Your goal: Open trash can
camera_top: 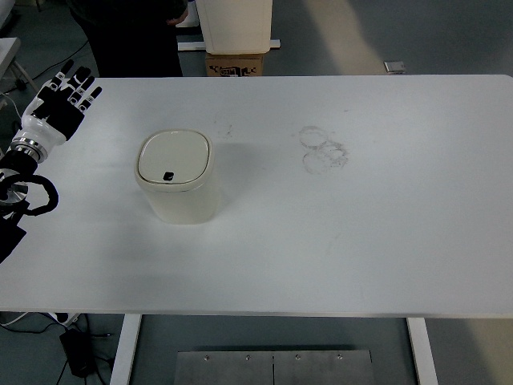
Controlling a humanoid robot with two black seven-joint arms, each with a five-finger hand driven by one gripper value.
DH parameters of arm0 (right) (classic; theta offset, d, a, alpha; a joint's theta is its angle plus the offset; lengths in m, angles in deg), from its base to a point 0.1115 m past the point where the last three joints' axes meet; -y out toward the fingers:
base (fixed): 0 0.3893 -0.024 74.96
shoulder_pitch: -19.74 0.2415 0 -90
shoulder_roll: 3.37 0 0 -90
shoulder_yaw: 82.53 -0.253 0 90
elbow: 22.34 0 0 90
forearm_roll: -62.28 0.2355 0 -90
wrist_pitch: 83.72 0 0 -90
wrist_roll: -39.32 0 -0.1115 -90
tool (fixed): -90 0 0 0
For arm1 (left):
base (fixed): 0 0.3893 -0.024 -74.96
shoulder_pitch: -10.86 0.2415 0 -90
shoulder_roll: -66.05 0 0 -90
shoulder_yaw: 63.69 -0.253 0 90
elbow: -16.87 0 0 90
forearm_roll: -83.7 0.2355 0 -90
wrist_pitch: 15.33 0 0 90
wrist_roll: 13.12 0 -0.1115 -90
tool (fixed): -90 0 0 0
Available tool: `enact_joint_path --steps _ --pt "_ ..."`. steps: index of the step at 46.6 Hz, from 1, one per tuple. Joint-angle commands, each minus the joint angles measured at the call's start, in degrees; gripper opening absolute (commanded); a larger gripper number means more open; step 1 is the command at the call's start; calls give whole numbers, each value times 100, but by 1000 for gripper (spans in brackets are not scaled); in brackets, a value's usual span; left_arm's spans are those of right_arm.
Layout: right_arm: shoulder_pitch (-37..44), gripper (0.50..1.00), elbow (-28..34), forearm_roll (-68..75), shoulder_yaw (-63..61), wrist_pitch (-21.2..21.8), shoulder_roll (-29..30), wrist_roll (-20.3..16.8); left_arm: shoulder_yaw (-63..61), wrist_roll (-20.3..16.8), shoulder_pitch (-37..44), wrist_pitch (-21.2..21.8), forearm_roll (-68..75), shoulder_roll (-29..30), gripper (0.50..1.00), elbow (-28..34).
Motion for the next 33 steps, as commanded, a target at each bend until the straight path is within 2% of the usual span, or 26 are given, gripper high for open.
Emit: enact_joint_path --steps 1,33 --pt "0 991 0 0 0 8 0 0 0 0 17 -30 0 0 1000 2" --pt "0 991 0 0 0 -1 0 0 -9 9 52 -21 -18 -18 1000 -112"
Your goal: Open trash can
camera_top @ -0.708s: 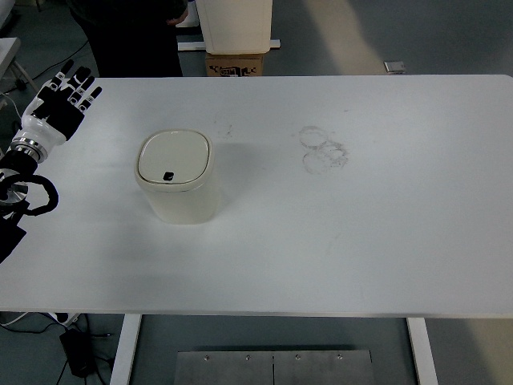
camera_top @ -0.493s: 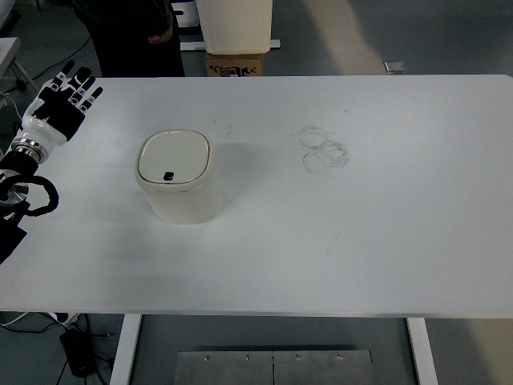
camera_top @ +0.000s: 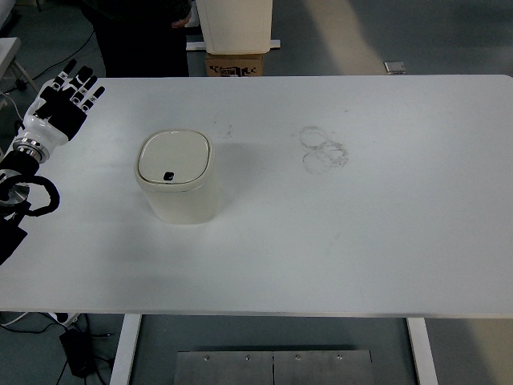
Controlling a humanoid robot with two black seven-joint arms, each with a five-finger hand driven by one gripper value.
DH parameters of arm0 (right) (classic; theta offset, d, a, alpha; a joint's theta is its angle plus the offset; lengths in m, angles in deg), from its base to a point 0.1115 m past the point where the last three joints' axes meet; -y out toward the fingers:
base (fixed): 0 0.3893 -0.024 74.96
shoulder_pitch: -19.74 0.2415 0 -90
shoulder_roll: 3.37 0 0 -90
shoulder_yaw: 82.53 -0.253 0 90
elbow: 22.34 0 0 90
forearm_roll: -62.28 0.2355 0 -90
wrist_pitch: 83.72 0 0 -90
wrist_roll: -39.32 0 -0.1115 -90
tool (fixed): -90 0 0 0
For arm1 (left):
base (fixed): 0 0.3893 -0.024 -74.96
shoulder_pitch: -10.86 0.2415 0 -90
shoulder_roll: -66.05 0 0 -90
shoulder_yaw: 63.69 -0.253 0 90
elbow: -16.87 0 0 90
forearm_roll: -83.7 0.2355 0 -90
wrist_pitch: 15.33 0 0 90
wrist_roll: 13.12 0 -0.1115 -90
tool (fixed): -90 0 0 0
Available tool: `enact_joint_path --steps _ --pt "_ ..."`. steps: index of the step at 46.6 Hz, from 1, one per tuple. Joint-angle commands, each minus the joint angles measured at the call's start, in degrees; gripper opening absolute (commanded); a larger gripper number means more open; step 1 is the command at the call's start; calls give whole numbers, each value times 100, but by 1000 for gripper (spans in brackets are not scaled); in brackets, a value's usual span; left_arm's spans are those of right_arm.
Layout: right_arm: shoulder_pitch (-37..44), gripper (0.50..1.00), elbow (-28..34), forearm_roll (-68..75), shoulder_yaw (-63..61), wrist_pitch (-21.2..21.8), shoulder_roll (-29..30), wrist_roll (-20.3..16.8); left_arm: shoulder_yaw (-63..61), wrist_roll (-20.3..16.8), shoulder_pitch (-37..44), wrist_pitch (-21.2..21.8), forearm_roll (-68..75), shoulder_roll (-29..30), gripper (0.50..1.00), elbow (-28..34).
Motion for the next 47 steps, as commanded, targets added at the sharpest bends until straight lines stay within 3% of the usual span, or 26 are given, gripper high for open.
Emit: enact_joint_path --steps 1,47 --pt "-1 991 1 0 0 -1 0 0 -4 0 5 3 -5 -17 1000 -3" --pt "-1 991 1 0 0 8 0 0 -13 0 -65 39 -14 -61 1000 -108"
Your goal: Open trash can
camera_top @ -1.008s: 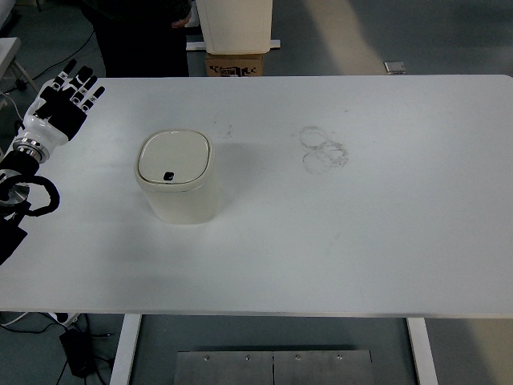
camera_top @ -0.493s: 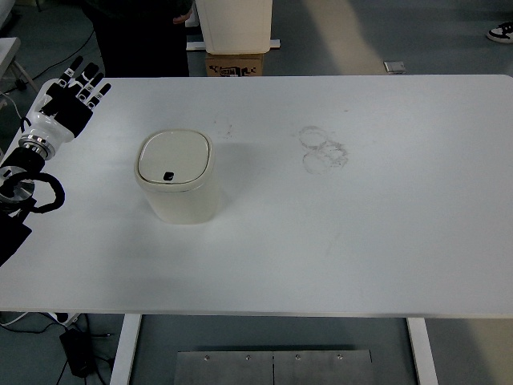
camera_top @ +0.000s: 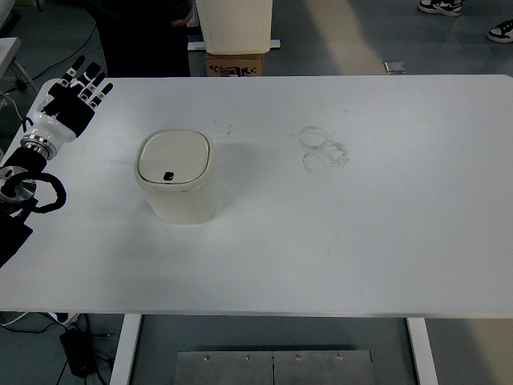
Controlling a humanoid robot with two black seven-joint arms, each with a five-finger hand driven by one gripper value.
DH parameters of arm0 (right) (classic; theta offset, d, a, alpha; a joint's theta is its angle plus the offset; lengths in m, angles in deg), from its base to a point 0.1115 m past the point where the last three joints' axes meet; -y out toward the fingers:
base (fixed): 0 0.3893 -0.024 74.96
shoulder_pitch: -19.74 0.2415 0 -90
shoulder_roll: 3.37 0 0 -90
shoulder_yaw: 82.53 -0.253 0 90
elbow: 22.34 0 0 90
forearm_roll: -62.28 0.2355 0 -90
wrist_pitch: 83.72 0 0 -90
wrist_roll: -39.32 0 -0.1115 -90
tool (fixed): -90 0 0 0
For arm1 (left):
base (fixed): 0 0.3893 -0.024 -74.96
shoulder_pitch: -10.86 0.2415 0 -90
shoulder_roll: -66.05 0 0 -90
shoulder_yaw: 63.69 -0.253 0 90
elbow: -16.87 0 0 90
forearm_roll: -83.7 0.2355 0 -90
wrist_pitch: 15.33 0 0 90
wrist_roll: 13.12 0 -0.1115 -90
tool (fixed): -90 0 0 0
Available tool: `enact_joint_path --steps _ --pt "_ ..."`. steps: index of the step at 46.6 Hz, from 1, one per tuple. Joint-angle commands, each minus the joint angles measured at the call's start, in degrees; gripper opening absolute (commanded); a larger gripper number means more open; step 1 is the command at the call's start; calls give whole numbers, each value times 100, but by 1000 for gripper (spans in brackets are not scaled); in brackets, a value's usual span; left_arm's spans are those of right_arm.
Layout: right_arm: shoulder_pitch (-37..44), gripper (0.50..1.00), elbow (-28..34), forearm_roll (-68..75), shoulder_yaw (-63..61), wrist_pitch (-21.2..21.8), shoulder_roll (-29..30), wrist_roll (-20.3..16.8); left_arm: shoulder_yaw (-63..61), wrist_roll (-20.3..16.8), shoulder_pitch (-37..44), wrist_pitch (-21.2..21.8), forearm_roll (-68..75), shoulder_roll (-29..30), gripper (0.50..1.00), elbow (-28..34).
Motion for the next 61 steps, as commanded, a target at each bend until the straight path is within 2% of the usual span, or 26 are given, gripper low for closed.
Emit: enact_joint_path --steps 1,12,21,39,47,58,61 --pt "0 991 0 0 0 7 0 0 0 0 -7 1 -1 -7 1000 -8" --pt "0 991 0 0 0 -2 0 0 -9 0 1 27 7 -34 1000 -131" --pt "0 991 0 0 0 7 0 0 -27 35 1 141 -1 107 1000 -825" --pt "0 991 0 0 0 -2 0 0 -79 96 -60 651 69 1240 1000 -2495" --pt "0 991 0 0 0 -2 0 0 -378 474 -385 677 148 1583 1000 -2882" --pt "0 991 0 0 0 7 0 0 -1186 509 -1088 660 780 2023 1000 -3479" --pt "0 991 0 0 0 -2 0 0 -1406 658 -1272 642 1017 2119 1000 -3690"
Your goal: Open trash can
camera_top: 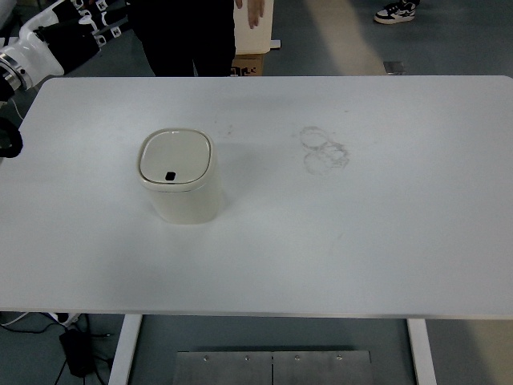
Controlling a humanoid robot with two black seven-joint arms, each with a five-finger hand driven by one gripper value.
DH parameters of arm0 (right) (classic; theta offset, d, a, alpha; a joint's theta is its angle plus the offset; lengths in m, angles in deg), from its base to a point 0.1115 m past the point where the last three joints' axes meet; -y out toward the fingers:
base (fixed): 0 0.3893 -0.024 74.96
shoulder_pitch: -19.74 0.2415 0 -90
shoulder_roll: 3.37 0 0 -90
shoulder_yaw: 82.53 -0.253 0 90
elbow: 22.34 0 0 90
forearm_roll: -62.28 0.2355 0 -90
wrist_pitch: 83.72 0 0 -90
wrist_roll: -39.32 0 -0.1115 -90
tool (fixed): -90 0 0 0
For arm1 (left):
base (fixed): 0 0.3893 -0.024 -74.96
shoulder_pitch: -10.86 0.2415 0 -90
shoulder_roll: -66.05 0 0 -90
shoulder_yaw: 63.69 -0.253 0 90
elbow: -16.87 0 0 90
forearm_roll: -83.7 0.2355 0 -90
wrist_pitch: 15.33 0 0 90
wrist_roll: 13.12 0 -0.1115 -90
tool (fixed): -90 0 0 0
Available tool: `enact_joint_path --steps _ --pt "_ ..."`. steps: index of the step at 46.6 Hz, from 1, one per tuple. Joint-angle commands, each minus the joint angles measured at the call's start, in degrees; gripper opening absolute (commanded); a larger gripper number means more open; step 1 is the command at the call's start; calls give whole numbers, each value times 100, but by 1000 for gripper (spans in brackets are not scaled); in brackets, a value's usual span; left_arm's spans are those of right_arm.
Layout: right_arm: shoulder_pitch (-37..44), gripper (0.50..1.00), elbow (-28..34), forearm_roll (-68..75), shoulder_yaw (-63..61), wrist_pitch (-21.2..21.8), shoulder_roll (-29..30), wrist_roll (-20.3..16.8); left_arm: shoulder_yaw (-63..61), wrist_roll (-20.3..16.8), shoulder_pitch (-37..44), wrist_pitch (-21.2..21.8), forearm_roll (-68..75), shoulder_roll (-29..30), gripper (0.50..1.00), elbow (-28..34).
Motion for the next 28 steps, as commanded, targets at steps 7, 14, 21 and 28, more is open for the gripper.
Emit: enact_joint_path --steps 7,14,21,28 --pt "0 991 0 0 0 7 0 0 -528 405 -597 -76 699 358 1000 -467" --pt "0 991 0 0 0 -2 0 0 -888 537 -914 -392 1366 551 1000 -616" --pt "0 991 0 0 0 -1 0 0 -1275 546 -1230 -735 1920 762 1000 -713" --pt "0 991 0 0 0 -2 0 0 -1714 730 -1511 -1069 2430 991 1000 -932"
